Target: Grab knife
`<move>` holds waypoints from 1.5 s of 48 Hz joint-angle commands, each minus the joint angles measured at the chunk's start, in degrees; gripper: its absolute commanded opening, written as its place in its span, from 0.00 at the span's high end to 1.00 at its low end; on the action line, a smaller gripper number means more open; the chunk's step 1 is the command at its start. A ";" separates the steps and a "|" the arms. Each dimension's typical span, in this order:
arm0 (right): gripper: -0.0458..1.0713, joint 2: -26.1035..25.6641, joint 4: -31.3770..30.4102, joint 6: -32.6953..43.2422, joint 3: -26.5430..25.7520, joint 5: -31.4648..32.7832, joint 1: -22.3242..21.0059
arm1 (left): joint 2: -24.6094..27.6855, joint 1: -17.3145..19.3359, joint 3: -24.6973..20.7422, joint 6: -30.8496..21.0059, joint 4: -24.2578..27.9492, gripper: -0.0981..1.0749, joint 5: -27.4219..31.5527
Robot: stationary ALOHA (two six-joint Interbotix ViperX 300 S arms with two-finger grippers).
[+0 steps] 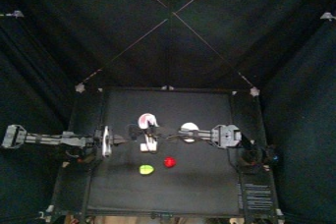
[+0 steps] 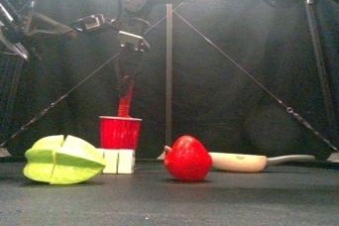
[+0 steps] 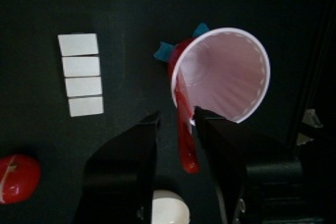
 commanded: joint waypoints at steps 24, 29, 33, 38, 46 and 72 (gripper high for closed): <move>0.38 -1.49 0.00 0.26 -2.02 0.62 -1.49 | 0.26 0.18 -0.62 0.09 0.09 0.91 -0.53; 0.40 -1.49 -0.44 0.26 -2.37 0.53 -1.67 | 0.26 0.18 -0.62 0.09 0.09 0.91 -0.53; 0.43 -1.49 -0.62 0.35 -2.64 0.62 -1.76 | 0.26 0.18 -0.62 0.09 0.09 0.91 -0.53; 0.47 -1.41 -0.62 0.35 -3.08 0.62 -1.76 | 0.26 0.18 -0.62 0.09 0.00 0.91 -0.53; 0.51 -1.32 -0.44 0.44 -3.69 0.79 -2.11 | 0.26 0.18 -0.62 0.09 0.00 0.91 -0.53; 0.52 -1.85 -1.49 0.26 -11.25 5.89 -2.64 | 0.26 0.18 -0.62 0.09 0.00 0.91 -0.53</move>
